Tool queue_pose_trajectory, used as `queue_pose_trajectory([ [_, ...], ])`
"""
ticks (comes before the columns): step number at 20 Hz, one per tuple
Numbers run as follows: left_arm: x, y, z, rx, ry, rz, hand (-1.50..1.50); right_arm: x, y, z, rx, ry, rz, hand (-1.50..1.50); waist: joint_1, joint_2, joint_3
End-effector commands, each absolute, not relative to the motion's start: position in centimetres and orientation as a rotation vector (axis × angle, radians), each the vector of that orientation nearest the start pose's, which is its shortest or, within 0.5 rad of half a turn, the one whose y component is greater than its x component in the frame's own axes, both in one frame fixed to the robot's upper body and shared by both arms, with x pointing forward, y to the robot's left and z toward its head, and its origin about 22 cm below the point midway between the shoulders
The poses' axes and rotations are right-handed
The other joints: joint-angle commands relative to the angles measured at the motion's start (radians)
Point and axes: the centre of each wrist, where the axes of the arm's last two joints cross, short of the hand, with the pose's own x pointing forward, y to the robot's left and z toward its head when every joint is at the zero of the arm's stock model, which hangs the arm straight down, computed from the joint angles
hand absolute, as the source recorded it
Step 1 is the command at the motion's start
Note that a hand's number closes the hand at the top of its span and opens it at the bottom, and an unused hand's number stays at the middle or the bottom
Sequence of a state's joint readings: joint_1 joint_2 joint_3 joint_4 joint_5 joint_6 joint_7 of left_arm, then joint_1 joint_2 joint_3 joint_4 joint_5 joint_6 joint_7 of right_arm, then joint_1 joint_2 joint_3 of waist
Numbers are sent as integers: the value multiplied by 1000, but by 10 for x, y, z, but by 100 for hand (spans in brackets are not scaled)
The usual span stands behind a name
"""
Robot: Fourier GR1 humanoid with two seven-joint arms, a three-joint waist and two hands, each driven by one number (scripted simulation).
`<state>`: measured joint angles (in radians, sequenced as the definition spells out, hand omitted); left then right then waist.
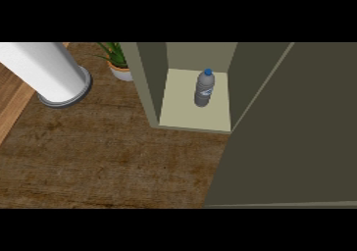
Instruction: Pick up the bottled water, place it into the cabinet and close the cabinet
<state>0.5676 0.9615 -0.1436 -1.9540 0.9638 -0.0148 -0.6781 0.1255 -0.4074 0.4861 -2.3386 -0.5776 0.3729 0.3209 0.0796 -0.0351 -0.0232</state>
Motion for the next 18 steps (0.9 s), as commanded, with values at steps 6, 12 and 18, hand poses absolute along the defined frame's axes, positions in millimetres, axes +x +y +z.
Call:
queue_pose_trajectory([
  [6, 113, 380, 79, -216, -1864, 34, -150, 150, -137, 174, 923, -1645, 743, 150, 26, 9, 4],
  [12, 110, 390, 85, -250, -1868, 8, -150, 166, -99, 184, 976, -1547, 796, 150, 61, 21, 8],
  [18, 108, 405, 87, -259, -1884, -6, -150, 190, -44, 203, 1086, -1354, 1009, 150, 74, 36, 14],
])
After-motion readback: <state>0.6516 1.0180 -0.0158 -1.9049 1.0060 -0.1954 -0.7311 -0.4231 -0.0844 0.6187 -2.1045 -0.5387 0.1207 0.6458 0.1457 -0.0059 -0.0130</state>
